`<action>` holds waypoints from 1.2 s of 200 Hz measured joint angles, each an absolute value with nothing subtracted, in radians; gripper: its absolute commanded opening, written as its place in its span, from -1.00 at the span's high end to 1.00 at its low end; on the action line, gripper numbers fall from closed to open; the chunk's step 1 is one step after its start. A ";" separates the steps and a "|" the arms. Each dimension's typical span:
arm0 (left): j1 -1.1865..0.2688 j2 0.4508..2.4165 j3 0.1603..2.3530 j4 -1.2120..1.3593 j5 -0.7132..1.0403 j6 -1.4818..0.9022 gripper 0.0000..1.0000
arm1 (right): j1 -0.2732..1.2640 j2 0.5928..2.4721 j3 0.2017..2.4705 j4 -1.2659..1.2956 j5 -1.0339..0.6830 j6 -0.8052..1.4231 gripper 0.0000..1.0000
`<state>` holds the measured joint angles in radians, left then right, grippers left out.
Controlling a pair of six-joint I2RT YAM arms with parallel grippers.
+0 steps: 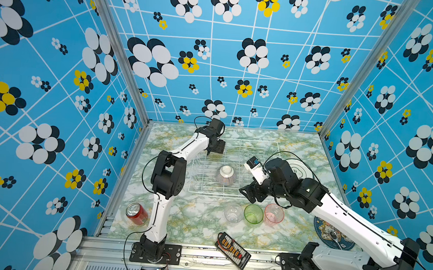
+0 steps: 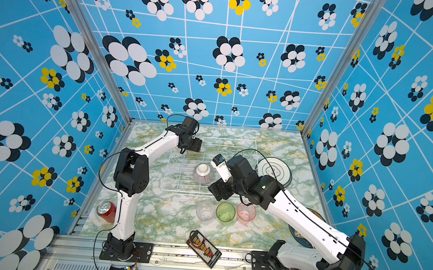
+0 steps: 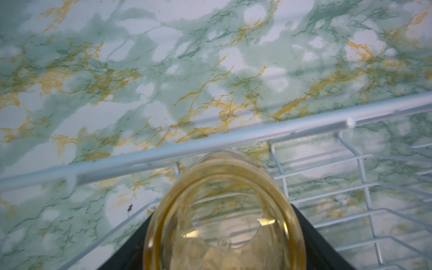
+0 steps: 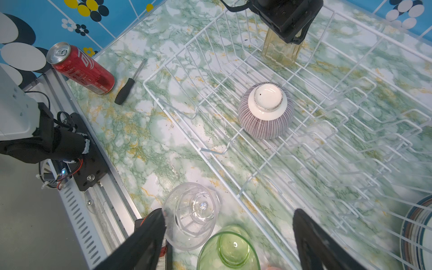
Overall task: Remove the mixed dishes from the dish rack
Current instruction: 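Lift the amber glass with the left gripper toward the right gripper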
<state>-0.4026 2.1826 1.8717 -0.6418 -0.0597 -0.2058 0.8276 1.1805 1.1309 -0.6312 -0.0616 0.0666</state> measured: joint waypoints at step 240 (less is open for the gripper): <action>-0.230 1.518 1.158 -0.029 0.925 -0.697 -0.08 | 0.665 1.223 0.814 0.320 -0.459 0.599 -0.04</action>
